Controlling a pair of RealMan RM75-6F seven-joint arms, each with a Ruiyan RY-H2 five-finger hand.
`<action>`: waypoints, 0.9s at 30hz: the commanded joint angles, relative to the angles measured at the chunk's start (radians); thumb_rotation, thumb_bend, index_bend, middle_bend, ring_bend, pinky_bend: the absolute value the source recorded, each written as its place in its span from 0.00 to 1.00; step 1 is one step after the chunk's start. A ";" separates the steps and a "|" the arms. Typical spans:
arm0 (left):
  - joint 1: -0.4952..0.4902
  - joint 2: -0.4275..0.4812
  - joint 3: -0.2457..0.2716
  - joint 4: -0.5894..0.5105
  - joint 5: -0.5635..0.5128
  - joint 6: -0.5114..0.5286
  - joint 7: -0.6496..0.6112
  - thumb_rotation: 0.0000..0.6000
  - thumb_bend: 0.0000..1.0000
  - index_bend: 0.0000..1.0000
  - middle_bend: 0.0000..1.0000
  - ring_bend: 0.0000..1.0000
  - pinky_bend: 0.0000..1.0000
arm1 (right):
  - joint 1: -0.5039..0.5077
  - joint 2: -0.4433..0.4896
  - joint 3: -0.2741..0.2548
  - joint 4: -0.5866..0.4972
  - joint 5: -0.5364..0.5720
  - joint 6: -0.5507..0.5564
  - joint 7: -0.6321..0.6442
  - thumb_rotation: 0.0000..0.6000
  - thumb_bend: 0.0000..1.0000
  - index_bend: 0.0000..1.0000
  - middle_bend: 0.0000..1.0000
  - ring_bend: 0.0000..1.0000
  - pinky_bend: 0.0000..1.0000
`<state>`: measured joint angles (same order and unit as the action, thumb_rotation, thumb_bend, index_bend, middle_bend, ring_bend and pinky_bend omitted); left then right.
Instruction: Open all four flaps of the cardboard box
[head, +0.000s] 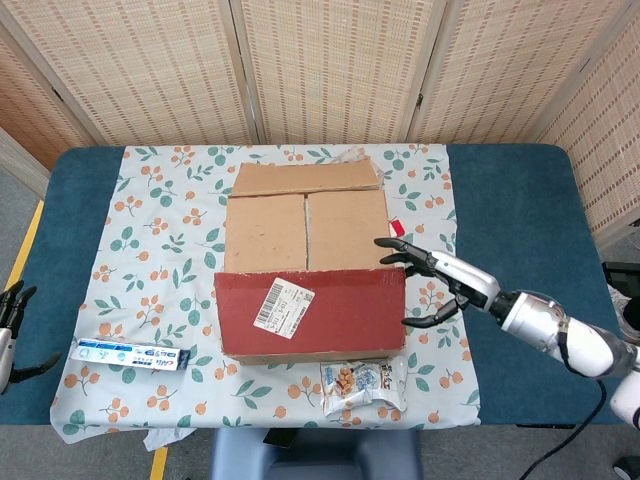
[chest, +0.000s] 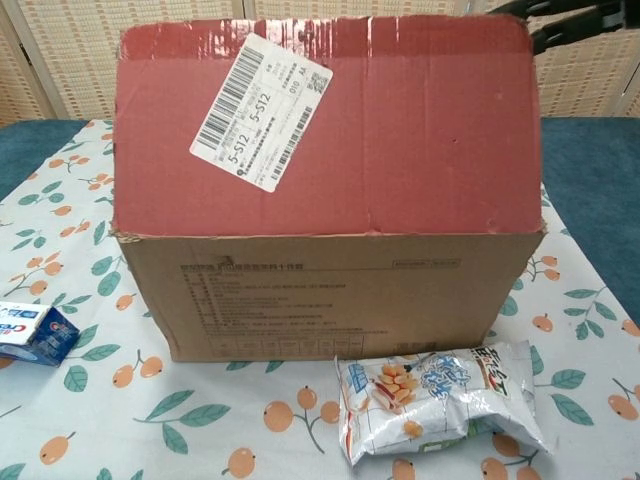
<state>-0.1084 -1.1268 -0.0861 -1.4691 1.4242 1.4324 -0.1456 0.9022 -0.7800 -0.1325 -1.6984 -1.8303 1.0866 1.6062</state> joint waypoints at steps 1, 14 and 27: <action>0.002 -0.003 0.002 -0.010 0.008 0.013 0.021 1.00 0.22 0.00 0.00 0.00 0.00 | -0.063 0.091 -0.026 -0.119 -0.031 0.072 -0.098 1.00 0.26 0.00 0.01 0.12 0.28; 0.015 -0.012 0.016 -0.045 0.046 0.062 0.097 1.00 0.22 0.00 0.00 0.00 0.00 | -0.295 0.199 -0.183 -0.287 -0.266 0.207 -0.374 1.00 0.26 0.00 0.00 0.10 0.28; 0.019 -0.008 0.021 -0.059 0.068 0.084 0.099 1.00 0.22 0.00 0.00 0.00 0.00 | -0.349 0.219 -0.153 -0.360 -0.240 0.204 -0.571 1.00 0.26 0.00 0.00 0.08 0.26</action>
<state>-0.0892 -1.1359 -0.0660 -1.5282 1.4920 1.5164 -0.0453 0.5424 -0.5633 -0.3106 -2.0427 -2.1020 1.3102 1.0703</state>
